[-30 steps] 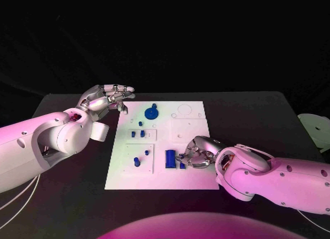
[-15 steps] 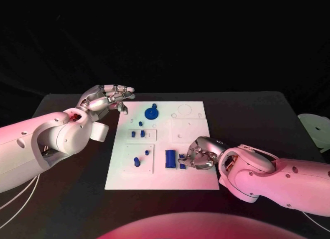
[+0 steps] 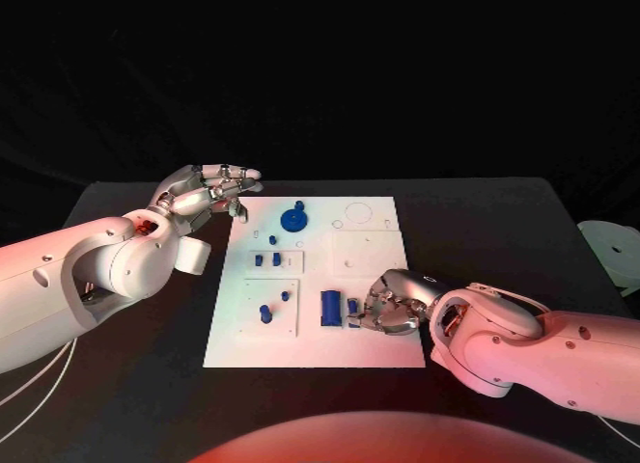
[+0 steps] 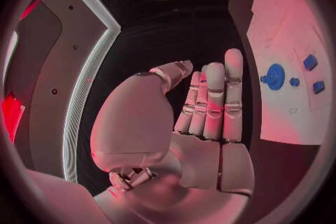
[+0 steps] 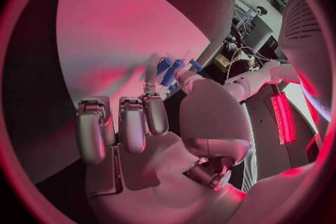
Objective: Assemble the parts on the task board
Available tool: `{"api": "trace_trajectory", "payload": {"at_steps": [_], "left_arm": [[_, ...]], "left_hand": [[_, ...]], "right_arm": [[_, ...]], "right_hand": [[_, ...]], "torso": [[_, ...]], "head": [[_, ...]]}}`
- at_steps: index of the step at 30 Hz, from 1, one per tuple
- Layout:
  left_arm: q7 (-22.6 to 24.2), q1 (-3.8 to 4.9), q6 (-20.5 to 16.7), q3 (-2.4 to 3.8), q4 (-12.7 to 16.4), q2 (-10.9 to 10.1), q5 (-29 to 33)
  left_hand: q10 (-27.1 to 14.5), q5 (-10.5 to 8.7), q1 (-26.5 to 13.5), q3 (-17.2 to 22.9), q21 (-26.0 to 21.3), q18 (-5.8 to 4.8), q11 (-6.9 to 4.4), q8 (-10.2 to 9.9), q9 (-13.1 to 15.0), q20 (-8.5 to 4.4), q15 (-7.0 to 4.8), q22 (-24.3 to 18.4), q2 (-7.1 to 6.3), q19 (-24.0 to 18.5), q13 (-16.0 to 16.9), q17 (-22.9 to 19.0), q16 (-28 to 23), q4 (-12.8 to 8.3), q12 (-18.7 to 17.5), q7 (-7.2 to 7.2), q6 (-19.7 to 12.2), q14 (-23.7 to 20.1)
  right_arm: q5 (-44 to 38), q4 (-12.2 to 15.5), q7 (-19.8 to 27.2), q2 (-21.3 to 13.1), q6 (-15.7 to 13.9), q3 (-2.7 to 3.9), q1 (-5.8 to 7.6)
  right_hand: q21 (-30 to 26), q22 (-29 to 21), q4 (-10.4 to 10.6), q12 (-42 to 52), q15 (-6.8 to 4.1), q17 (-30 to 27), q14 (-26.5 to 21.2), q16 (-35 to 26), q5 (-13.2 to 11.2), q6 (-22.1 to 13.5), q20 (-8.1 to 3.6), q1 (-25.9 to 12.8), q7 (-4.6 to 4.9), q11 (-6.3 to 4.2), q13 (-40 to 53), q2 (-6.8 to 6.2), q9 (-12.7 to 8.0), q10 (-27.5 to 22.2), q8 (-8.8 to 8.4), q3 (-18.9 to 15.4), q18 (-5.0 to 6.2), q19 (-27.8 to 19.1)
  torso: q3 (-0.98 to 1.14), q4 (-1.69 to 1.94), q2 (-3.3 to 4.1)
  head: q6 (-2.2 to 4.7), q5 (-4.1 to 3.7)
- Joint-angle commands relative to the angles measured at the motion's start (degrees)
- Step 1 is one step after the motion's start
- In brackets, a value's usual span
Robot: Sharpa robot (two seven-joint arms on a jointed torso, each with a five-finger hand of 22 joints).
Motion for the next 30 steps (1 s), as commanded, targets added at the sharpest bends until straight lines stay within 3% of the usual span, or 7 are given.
{"api": "trace_trajectory", "payload": {"at_steps": [1,30], "left_arm": [[0.16,0.03,0.94,0.03,0.05,0.05,-0.29],[0.15,0.03,1.00,0.02,0.05,0.16,-0.30]], "left_hand": [[-0.24,0.07,-0.01,0.27,-0.18,0.40,0.06,0.40,-0.05,0.07,0.00,-0.06,0.56,0.25,0.08,-0.07,0.02,0.02,0.37,-0.05,-0.40,-0.31],[-0.28,0.08,0.06,0.34,-0.19,0.39,0.06,0.44,-0.05,0.06,0.00,-0.07,0.63,0.28,0.10,-0.11,0.03,-0.01,0.47,-0.04,-0.41,-0.32]], "right_arm": [[0.08,0.05,1.39,-0.28,2.03,-0.02,-0.11],[-0.07,-3.85,1.75,1.64,2.61,-0.02,-0.29]], "right_hand": [[0.22,14.65,-0.10,0.25,-0.30,8.70,4.71,0.39,-0.49,0.17,-0.34,0.73,0.01,-0.45,7.63,-0.02,0.02,2.07,0.26,-0.57,-0.94,5.48],[0.34,14.68,-0.10,0.30,-0.30,8.81,4.73,0.43,-0.33,0.11,-0.34,3.12,0.03,-0.45,7.76,1.12,-0.08,2.11,0.24,-1.11,-0.96,5.52]], "torso": [[-0.01,0.08,0.01],[-0.05,0.02,0.01]], "head": [[0.02,-0.02],[0.04,-0.13]]}}
